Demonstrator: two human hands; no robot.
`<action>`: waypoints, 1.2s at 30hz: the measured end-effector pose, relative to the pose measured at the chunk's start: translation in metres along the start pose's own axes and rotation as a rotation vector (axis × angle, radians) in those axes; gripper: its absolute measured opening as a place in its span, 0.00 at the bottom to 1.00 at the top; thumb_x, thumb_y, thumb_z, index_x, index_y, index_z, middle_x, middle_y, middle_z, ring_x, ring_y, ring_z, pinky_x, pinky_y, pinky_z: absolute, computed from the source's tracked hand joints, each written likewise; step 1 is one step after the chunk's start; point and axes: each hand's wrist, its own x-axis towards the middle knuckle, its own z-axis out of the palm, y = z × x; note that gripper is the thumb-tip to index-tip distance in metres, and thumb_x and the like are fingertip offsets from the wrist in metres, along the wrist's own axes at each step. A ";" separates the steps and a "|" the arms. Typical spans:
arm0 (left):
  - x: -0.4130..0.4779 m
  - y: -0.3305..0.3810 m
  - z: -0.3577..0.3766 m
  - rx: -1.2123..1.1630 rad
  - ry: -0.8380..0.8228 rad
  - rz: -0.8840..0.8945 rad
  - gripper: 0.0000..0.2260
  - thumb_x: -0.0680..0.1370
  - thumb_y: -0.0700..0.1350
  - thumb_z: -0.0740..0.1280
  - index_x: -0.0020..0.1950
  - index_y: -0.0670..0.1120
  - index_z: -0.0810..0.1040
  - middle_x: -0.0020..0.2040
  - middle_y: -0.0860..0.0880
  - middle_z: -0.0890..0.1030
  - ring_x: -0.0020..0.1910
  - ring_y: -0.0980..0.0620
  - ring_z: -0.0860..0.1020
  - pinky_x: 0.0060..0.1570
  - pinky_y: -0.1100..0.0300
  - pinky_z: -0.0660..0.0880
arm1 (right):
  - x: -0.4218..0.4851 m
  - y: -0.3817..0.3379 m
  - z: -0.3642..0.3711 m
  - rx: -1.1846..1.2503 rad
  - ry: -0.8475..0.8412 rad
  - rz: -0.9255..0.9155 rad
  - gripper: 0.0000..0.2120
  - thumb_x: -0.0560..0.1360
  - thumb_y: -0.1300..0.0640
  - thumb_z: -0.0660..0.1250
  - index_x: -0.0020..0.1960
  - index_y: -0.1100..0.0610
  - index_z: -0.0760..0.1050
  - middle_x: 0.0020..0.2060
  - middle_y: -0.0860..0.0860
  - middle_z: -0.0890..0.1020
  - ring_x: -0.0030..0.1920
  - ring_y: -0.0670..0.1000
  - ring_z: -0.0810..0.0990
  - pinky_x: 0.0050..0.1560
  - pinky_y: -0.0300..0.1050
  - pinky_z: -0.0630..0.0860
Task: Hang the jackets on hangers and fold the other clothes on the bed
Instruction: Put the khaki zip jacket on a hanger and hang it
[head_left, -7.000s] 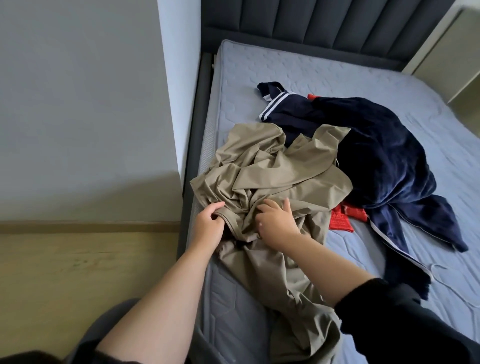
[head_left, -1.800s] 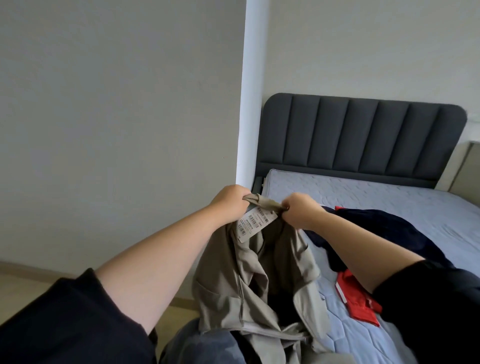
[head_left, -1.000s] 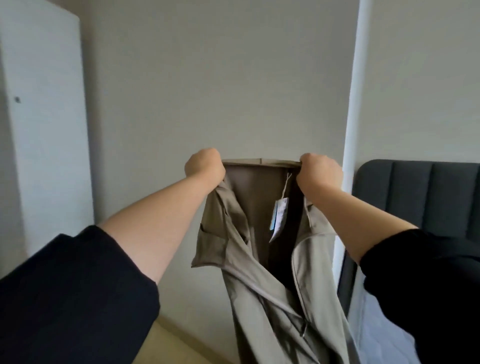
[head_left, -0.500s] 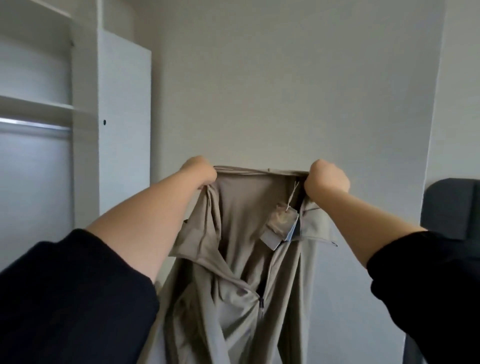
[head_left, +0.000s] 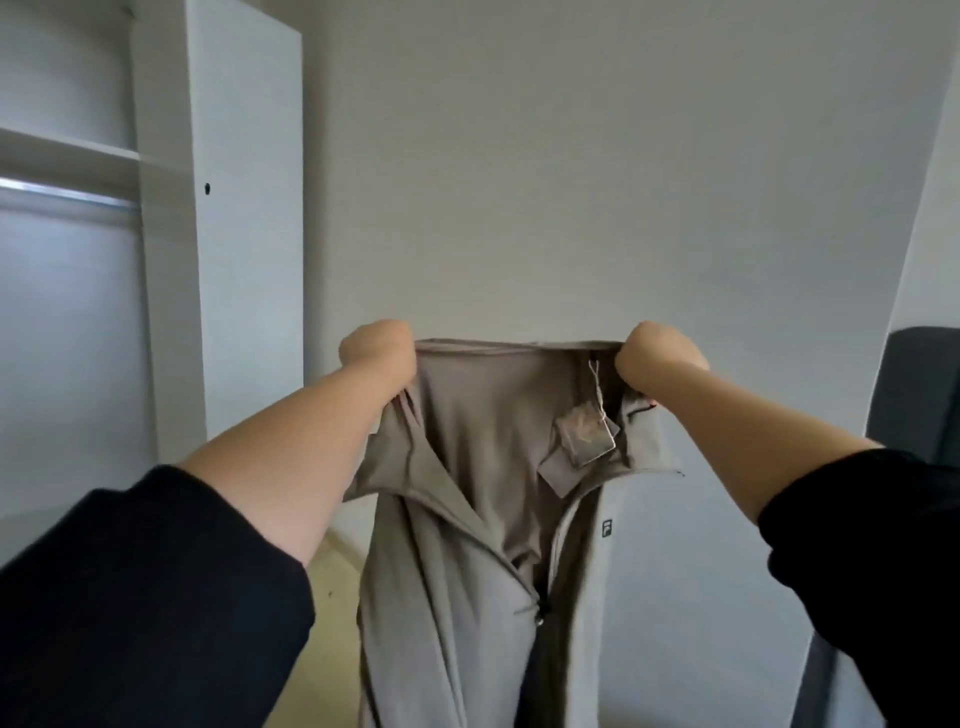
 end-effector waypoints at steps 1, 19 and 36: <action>0.002 -0.001 0.003 0.013 -0.023 0.000 0.09 0.74 0.35 0.60 0.37 0.42 0.75 0.33 0.48 0.79 0.40 0.47 0.81 0.38 0.63 0.73 | 0.002 0.001 -0.001 0.049 -0.040 0.017 0.12 0.75 0.66 0.54 0.35 0.63 0.70 0.27 0.57 0.77 0.37 0.59 0.81 0.40 0.47 0.78; 0.003 0.034 0.061 -0.845 -0.330 0.022 0.10 0.77 0.31 0.59 0.40 0.42 0.75 0.40 0.43 0.77 0.40 0.46 0.77 0.39 0.55 0.77 | -0.010 0.054 0.015 0.723 -0.540 0.082 0.16 0.76 0.48 0.62 0.39 0.59 0.76 0.32 0.55 0.79 0.28 0.51 0.77 0.35 0.42 0.74; -0.033 0.047 0.064 -0.773 -0.985 0.272 0.28 0.69 0.66 0.59 0.54 0.45 0.77 0.43 0.47 0.85 0.42 0.51 0.83 0.44 0.55 0.81 | -0.007 0.070 0.013 -0.306 0.125 -0.274 0.02 0.75 0.63 0.60 0.46 0.59 0.67 0.39 0.55 0.71 0.40 0.58 0.71 0.38 0.46 0.68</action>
